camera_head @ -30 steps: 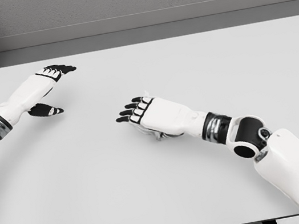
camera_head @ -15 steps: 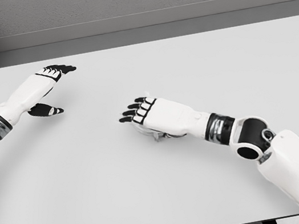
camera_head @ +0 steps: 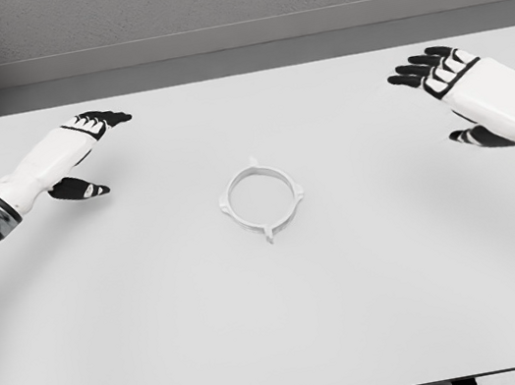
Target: Assemble PVC drainage pipe clamps
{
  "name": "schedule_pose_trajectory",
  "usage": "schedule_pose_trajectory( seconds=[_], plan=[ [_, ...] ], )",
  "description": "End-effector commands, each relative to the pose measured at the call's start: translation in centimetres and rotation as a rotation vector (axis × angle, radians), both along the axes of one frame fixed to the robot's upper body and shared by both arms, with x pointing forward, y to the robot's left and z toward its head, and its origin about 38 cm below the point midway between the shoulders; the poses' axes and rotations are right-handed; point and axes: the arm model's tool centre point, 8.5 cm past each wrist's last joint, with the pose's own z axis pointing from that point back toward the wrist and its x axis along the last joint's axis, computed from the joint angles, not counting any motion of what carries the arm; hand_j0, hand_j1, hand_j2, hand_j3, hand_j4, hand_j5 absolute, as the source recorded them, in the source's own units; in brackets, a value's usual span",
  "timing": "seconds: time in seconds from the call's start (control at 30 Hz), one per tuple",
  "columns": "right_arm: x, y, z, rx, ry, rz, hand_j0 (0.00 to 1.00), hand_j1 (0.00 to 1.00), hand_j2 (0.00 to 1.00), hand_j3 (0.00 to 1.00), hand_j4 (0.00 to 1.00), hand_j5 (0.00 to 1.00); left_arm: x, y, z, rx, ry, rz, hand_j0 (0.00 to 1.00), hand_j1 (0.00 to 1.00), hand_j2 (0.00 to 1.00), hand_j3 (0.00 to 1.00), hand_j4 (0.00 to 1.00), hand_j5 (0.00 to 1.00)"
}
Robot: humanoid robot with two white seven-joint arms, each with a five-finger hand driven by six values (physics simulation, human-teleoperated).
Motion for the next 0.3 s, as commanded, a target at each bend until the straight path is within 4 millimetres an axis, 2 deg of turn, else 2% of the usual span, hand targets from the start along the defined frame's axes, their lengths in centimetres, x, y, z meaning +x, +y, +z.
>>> schedule_pose_trajectory(
  seconds=[0.0, 0.27],
  plan=[
    [-0.11, -0.95, 0.92, 0.002, -0.021, -0.012, 1.0, 1.0, 1.0, 1.0, 1.0, 1.0, 0.01, 0.01, 0.06, -0.007, 0.0, 0.001, 1.0, 1.0, 1.0, 1.0, 1.0, 1.0],
    [-0.17, -0.85, 0.61, 0.005, -0.014, -0.009, 1.0, 1.0, 1.0, 1.0, 1.0, 1.0, 0.09, 0.57, 0.42, 0.0, -0.007, 0.011, 1.0, 1.0, 1.0, 1.0, 1.0, 1.0]
  ],
)
